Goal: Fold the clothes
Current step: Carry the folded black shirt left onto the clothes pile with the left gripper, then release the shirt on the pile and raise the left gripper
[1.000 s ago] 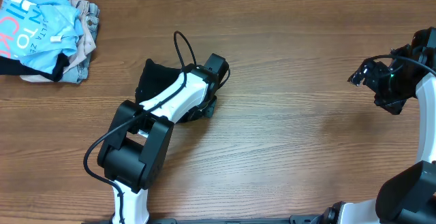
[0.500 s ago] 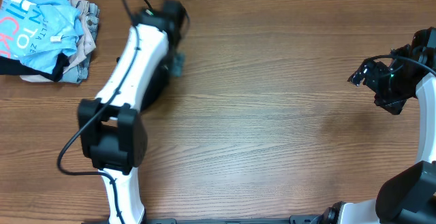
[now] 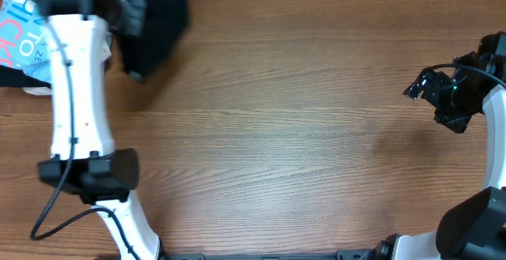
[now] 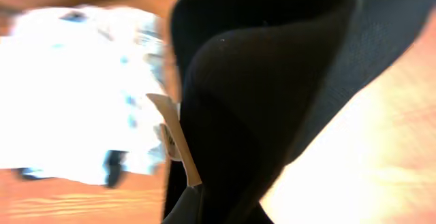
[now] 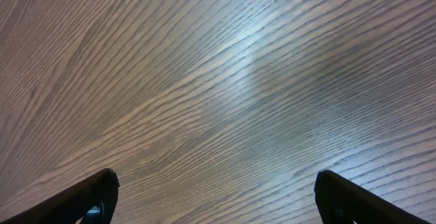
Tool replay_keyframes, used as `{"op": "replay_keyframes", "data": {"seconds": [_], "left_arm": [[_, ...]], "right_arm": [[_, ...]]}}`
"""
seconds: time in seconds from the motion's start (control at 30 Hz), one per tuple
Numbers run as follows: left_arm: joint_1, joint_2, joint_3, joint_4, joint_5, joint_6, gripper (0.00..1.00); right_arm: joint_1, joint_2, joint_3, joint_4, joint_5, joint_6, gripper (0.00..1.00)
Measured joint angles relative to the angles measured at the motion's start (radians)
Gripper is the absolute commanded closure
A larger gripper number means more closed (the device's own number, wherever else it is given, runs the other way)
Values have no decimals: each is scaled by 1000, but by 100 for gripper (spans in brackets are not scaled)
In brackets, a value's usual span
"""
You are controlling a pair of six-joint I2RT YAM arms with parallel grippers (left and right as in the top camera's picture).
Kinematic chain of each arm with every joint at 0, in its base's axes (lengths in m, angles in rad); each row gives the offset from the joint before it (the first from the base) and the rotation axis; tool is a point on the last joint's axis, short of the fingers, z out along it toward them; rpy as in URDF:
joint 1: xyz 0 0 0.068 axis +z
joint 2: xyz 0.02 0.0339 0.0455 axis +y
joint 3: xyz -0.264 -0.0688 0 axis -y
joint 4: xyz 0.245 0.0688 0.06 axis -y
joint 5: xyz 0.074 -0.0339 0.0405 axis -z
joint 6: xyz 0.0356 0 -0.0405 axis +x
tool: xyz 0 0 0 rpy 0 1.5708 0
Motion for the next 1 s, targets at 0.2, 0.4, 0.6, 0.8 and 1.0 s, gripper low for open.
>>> {"op": "replay_keyframes", "data": {"seconds": [0.2,0.4,0.6,0.8,1.0], "left_arm": [[188,0,26,232,-19,14,96],[332,0,27,508,-30,22,96],[426,3,27,647,-7,47,96],[506,66,27,753,35,55,96],[554,162,27,808,72,54,96]], "right_arm": [[0,0,0,0,-29,0,4],[0,0,0,-4,-51,1,5],[0,0,0,-7,-52,0,5],[0,0,0,-7,-60,0,5],[0,0,0,-15,-66,0,5]]}}
